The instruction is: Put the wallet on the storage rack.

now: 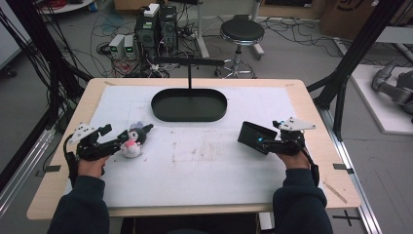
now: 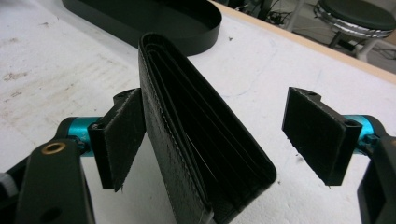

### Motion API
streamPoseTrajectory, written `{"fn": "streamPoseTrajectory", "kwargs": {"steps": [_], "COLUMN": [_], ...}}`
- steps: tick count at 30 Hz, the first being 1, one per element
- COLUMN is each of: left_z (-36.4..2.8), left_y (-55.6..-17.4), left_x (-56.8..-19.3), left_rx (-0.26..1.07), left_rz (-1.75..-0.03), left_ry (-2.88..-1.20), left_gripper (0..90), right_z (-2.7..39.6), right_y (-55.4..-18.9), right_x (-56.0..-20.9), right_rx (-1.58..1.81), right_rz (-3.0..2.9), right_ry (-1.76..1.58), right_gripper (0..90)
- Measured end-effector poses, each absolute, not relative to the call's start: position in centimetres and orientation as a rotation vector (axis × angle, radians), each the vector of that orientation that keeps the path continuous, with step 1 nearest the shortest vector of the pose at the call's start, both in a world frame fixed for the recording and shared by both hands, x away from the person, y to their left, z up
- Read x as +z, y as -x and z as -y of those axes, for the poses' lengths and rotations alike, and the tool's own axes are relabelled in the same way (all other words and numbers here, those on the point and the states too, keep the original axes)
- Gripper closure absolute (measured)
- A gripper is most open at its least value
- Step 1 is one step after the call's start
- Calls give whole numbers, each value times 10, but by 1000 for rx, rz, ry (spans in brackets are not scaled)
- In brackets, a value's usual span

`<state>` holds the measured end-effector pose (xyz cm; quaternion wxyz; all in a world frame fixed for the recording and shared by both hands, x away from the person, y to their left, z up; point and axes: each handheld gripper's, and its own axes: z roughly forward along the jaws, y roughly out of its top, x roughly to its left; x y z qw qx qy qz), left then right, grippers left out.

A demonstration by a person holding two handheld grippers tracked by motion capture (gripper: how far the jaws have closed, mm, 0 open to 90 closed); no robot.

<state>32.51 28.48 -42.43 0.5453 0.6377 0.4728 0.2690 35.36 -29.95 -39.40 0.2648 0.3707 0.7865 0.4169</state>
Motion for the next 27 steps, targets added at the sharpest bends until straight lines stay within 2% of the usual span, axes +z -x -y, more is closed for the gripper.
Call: {"fn": "streamPoseTrajectory", "kwargs": {"steps": [3, 5, 7, 9, 10, 11, 12, 22, 27], "left_z": [-284, -284, -285, -286, -286, -285, -285, -284, -286], "left_y": [-325, -325, -325, -326, -325, -325, -325, -326, -327], "left_x": [-424, -424, -424, -425, -425, -425, -425, -425, -425], "left_rx": [640, 642, 645, 645, 645, 646, 647, 646, 646], "left_rz": [-1119, -1119, -1122, -1121, -1121, -1122, -1120, -1110, -1110], "left_ry": [-1516, -1511, -1509, -1510, -1509, -1509, -1511, -1518, -1510], "left_gripper": [225, 225, 225, 225, 224, 224, 224, 225, 224], "right_z": [299, 298, 296, 294, 293, 293, 292, 282, 269], "right_y": [-361, -366, -369, -369, -367, -367, -366, -367, -380], "right_x": [-398, -402, -405, -406, -405, -405, -403, -387, -378], "right_rx": [1175, 1181, 1170, 1162, 1167, 1167, 1175, 1250, 1281], "right_rz": [-2194, -2244, -2308, -2354, -2357, -2357, -2349, -2222, -2167], "right_ry": [-1010, -1036, -1065, -1065, -1056, -1056, -1071, -1146, -1153], "right_gripper": [221, 262, 372, 541, 669, 669, 760, 769, 769]}}
